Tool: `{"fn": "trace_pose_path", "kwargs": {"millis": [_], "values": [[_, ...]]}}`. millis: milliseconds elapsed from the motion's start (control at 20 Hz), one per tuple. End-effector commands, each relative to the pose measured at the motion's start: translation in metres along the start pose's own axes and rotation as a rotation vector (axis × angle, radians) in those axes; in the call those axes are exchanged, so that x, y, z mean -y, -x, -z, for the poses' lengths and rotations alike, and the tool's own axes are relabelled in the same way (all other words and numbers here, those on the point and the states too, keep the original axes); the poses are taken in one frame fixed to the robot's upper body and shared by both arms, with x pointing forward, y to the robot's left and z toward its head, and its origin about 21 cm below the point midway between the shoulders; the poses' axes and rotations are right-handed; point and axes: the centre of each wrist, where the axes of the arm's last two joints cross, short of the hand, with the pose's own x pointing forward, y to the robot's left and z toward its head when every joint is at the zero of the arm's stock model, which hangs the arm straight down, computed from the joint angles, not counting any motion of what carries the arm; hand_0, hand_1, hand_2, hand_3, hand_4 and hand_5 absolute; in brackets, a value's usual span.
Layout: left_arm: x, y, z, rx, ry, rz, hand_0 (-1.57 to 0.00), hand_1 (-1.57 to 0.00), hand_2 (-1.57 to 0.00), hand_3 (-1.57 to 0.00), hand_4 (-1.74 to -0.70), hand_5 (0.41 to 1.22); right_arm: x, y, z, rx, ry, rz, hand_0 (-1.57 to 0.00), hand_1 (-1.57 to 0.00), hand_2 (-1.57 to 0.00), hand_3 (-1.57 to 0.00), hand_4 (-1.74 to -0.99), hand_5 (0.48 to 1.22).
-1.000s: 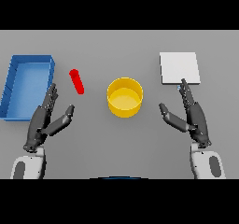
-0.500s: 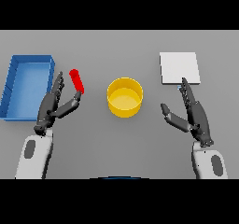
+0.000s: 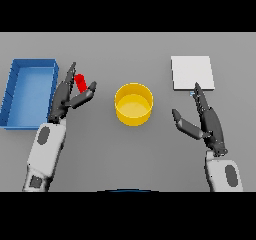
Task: Pick up the red beaker and tilt it to pour out 1 green nut into yellow bowl. Pick up the yellow bowl and place it on the metallic measuring scale.
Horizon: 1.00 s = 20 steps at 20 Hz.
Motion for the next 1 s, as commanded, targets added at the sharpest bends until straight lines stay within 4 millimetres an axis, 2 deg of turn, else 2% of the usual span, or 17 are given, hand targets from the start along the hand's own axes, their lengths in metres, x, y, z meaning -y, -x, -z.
{"fn": "trace_pose_path", "kwargs": {"millis": [0,100,350,400,500,550,650,750,900,950], "values": [[0.002,0.002,0.003,-0.006,-0.002,0.009,0.00,0.00,0.00,0.00,-1.22,0.639,0.002,-0.004,0.002,0.012,0.005,-0.003,0.00,0.00,0.00,0.00,-1.303,0.637],[0.004,0.003,0.010,0.003,-0.004,0.024,0.00,0.00,0.00,0.00,-1.24,0.660,0.002,-0.001,-0.003,0.003,0.009,0.001,0.00,0.00,0.00,0.00,-1.299,0.639],[0.007,0.009,0.020,0.028,-0.005,-0.016,0.00,0.00,0.00,0.00,-1.33,0.709,0.002,-0.002,-0.001,0.001,0.015,0.012,0.00,0.00,0.00,0.00,-1.303,0.646],[0.008,0.010,0.021,0.033,-0.011,-0.024,0.00,-0.01,-0.05,-0.03,-1.35,0.726,0.002,-0.002,-0.002,0.007,0.015,0.006,0.00,0.00,0.00,0.00,-1.301,0.647],[0.011,0.008,0.025,0.031,-0.029,-0.046,-0.34,-0.31,-0.32,-0.24,-1.39,0.765,0.004,0.000,-0.002,-0.018,0.023,-0.001,0.00,0.00,0.00,0.00,-1.294,0.645],[0.015,0.010,0.026,0.032,-0.041,-0.074,-0.58,-0.56,-0.55,-0.42,-1.42,0.786,0.005,0.002,-0.003,-0.010,0.024,0.005,0.00,0.00,0.00,0.00,-1.292,0.645],[0.020,0.009,0.031,0.032,-0.055,-0.099,-0.94,-0.92,-0.92,-0.83,-1.42,0.943,0.005,-0.002,-0.001,-0.004,0.027,0.004,0.00,0.00,0.00,0.00,-1.290,0.646],[0.022,0.008,0.032,0.039,-0.063,-0.086,-1.17,-1.16,-1.15,-1.08,-1.53,1.043,0.002,-0.002,0.001,-0.004,0.016,0.001,0.00,0.00,0.00,0.00,-1.291,0.649],[0.028,0.009,0.031,0.068,-0.042,-0.076,-1.36,-1.36,-1.36,-1.18,-1.62,1.130,0.003,0.000,-0.003,-0.010,0.014,0.000,0.00,0.00,0.00,0.00,-1.290,0.649],[0.026,0.010,0.030,0.068,-0.039,-0.070,-1.41,-1.40,-1.40,-1.26,-1.59,1.148,0.004,0.002,-0.003,-0.013,0.018,0.002,0.00,0.00,0.00,0.00,-1.290,0.648]]}}
